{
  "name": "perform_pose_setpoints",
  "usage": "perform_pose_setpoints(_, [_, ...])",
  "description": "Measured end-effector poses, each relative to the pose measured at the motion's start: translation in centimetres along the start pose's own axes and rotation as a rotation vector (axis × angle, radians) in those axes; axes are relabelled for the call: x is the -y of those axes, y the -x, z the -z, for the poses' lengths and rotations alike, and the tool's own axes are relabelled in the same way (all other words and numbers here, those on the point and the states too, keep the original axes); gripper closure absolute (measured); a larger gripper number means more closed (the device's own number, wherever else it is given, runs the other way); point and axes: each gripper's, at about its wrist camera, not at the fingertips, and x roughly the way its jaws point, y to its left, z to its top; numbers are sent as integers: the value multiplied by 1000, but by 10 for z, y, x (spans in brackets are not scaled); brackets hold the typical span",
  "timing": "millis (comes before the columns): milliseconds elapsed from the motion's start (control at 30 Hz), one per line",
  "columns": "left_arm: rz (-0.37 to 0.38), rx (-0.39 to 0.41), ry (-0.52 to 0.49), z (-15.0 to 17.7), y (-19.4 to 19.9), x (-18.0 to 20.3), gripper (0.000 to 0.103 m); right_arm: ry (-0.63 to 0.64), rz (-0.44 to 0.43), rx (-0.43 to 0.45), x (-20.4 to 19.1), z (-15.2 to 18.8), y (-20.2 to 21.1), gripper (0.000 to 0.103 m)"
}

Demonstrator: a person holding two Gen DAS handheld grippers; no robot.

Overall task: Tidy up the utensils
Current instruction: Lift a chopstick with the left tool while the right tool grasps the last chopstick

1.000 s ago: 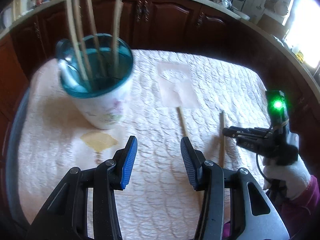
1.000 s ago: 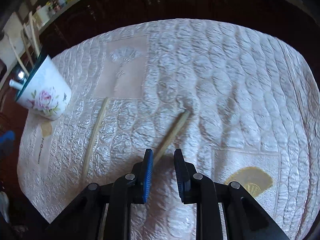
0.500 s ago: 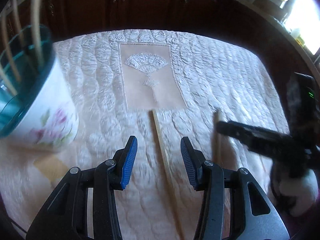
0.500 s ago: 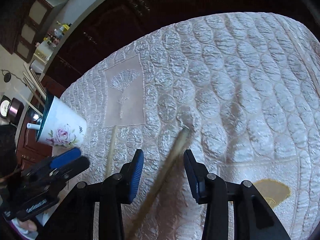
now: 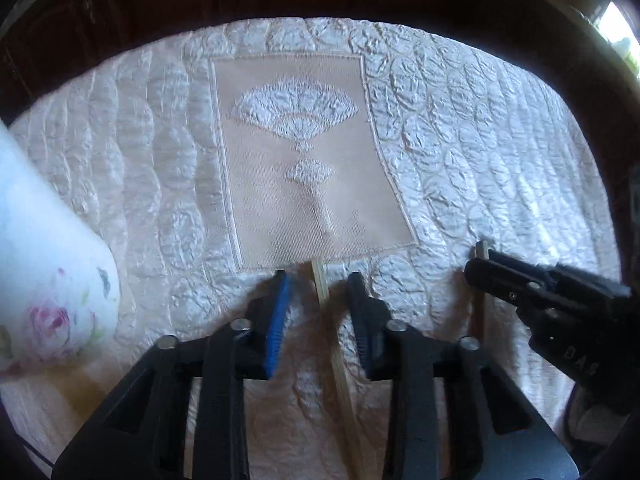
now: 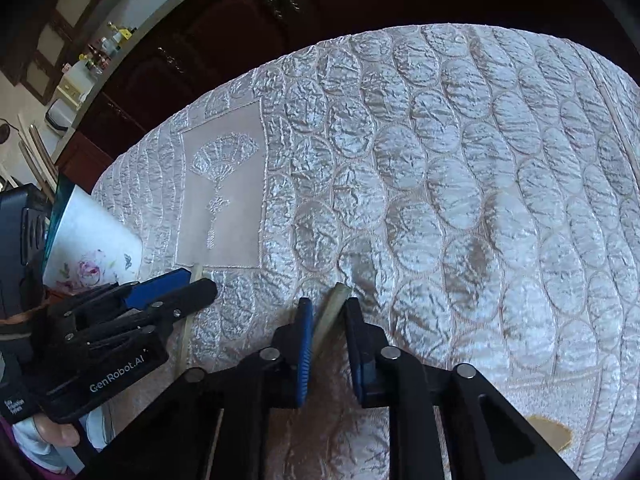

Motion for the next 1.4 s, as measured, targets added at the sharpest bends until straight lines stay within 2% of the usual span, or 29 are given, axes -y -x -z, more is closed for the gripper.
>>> perform_pose_setpoints(33, [3,-1,-7,-1,0,1,95,6,-5,2,-3,-1,-1,89])
perform_pose_setpoints(167, [55,21,19,1,14,-10,99,13,-53,46,-12,-5,18,91])
perform_pose_setpoints(500, [167,232,52,24,122,-39,99,161,-127,166,-68,-2,87,94])
perform_pose_setpoints(700, [173,317,39,45,168,-46,99,260,-143,223,-102,11,122,95])
perform_pose_setpoints(867, [172,362,49,57,197,-59,98,307,-136,238,-114,19,134,95])
perform_pose_setpoints(967, [168,376,56,62,203,-57,98,282,-123,171,-111,18,117,95])
perform_pose_setpoints(1067, [167,387,65,68,208,-58,98,286,-47,99,-108,17,83,90])
perform_pose_setpoints(1200, [163,390,74,77,213,-62,98,248,-24,-10,-101,16,27,85])
perform_pose_setpoints(1400, [150,395,83,87,223,-69,98,183,28,-62,-92,-2,-36,83])
